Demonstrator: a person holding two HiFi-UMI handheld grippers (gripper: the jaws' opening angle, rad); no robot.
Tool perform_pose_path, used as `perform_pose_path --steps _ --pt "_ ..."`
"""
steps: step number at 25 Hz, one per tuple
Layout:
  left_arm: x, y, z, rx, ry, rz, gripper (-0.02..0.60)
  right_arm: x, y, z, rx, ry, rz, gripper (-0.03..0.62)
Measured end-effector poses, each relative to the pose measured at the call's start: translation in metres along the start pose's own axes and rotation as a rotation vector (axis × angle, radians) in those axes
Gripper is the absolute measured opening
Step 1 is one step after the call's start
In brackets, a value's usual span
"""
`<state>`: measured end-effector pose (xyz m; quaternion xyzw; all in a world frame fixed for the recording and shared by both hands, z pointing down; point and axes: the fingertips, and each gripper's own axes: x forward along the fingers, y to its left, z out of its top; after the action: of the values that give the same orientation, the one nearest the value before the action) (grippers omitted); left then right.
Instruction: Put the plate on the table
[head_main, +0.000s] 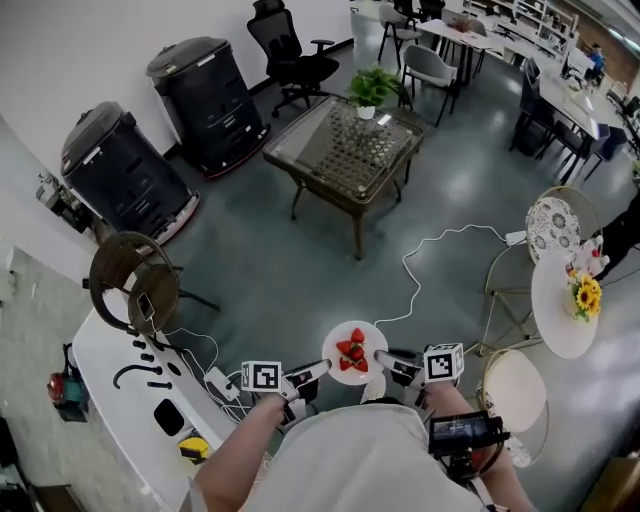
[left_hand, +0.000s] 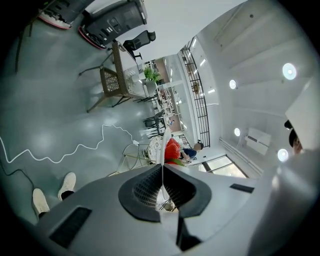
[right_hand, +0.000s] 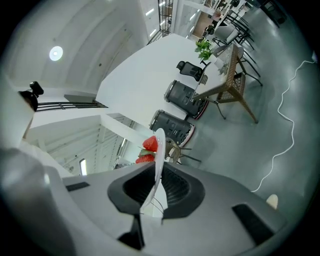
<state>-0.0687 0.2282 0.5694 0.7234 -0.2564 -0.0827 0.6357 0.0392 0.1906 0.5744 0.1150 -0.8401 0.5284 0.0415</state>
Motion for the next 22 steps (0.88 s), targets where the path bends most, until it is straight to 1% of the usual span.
perform_pose_path --steps 5,9,14,18,22 --pt "0.044 -0.011 0.029 0.016 -0.011 0.018 0.009 -0.019 -0.022 0.046 -0.009 0.008 0.033 0.041" --pt "0.075 -0.017 0.051 0.037 -0.006 0.036 0.009 -0.034 -0.039 0.076 -0.002 -0.007 0.057 0.041" --pt "0.095 -0.018 0.075 0.046 0.018 0.065 0.011 -0.036 -0.056 0.099 0.029 -0.031 0.072 0.041" --pt "0.109 -0.011 0.098 0.05 0.037 0.071 0.009 -0.032 -0.072 0.119 0.042 -0.037 0.06 0.041" --pt "0.129 0.0 0.128 0.031 0.067 0.038 0.011 -0.028 -0.089 0.146 0.038 -0.044 0.015 0.041"
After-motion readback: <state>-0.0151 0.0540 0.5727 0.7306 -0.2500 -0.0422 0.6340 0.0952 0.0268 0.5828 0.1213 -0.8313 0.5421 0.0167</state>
